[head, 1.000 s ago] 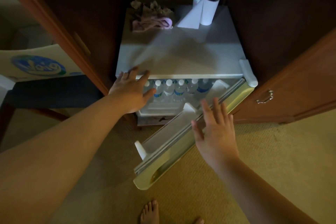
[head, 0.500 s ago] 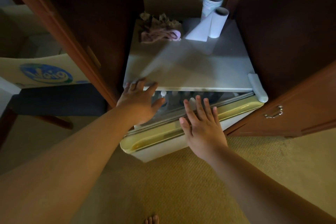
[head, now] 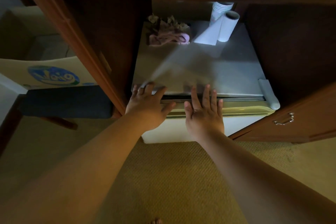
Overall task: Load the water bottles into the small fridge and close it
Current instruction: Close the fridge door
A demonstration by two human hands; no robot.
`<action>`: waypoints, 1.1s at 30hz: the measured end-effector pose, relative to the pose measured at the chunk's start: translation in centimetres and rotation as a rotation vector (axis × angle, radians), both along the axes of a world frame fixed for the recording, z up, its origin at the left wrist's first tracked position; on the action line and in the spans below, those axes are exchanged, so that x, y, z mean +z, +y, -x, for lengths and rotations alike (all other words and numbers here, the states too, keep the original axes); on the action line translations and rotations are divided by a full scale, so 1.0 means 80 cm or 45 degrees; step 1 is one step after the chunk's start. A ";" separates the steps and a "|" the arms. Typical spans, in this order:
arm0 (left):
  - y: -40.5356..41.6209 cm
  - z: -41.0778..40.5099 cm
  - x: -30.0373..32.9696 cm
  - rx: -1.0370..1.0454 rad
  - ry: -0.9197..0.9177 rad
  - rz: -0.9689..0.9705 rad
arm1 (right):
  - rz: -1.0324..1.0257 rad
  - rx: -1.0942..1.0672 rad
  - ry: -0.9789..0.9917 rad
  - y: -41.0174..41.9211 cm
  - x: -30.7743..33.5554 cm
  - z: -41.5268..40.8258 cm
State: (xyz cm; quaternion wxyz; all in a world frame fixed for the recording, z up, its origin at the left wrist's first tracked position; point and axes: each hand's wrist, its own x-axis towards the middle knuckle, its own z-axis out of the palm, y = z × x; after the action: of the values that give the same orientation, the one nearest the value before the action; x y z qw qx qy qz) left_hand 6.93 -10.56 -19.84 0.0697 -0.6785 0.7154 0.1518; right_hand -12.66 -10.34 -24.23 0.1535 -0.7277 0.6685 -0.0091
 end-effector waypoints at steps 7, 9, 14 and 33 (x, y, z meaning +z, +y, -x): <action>0.005 0.006 -0.007 0.028 0.003 0.079 | 0.060 -0.068 0.041 -0.019 -0.008 -0.012; 0.008 0.009 -0.005 0.036 0.001 0.098 | 0.077 -0.077 0.051 -0.020 -0.010 -0.015; 0.006 0.011 -0.016 0.045 0.004 0.103 | 0.043 -0.088 0.047 -0.022 -0.009 -0.016; 0.003 0.007 -0.001 0.056 0.076 -0.036 | -0.040 0.018 0.048 -0.018 0.009 -0.003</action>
State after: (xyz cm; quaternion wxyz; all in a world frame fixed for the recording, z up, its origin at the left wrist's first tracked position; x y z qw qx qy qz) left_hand 6.38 -10.34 -19.90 0.0546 -0.6881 0.6999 0.1834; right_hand -12.39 -11.81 -23.48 0.1524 -0.7300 0.6660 0.0161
